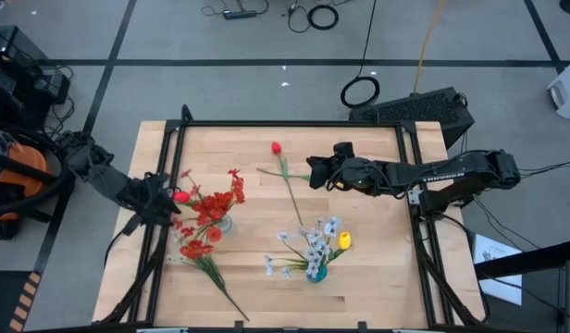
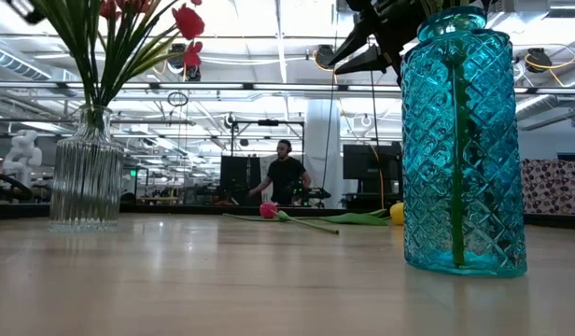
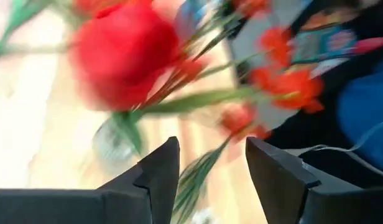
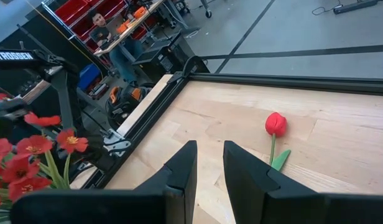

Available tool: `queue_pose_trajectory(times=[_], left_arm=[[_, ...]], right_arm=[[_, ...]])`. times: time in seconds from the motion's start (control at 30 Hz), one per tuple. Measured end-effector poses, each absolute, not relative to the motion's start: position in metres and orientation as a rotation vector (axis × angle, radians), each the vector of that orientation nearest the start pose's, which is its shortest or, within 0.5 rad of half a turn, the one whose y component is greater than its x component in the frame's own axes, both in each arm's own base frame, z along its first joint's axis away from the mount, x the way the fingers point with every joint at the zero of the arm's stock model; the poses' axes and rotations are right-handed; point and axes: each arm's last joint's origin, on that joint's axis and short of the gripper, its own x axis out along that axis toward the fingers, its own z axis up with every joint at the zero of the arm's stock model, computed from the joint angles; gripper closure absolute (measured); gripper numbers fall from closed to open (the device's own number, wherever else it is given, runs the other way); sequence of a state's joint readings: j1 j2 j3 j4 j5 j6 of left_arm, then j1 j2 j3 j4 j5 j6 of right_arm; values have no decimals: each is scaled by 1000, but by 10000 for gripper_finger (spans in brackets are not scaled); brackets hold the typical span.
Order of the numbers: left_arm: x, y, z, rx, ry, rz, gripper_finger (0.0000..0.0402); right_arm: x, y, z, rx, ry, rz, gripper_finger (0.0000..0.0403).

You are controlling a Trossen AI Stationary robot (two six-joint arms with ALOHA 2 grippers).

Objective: Sort flowers into vase by color
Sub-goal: Put the yellow tulip into the blue vase

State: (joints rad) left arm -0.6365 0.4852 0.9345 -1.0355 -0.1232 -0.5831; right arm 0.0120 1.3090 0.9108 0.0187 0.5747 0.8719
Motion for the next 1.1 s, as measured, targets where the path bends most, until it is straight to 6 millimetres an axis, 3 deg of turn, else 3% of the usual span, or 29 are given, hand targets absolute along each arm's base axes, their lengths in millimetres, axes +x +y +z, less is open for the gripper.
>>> queue_pose_trajectory(times=[0.43,0.63,0.77,0.97,1.1], left_arm=[[31,-6,307,-210,828,228,212],[29,-1,306,-166,801,313,212],[30,0,308,-139,755,357,212],[31,2,309,-109,694,414,212],[32,2,310,-103,659,437,212]], right_arm=[[286,-20,284,811,65,-706,332],[297,-36,272,879,108,-732,359],[318,-50,264,876,267,-792,397],[338,-82,262,856,629,-1054,395],[347,-101,256,903,799,-1086,395]])
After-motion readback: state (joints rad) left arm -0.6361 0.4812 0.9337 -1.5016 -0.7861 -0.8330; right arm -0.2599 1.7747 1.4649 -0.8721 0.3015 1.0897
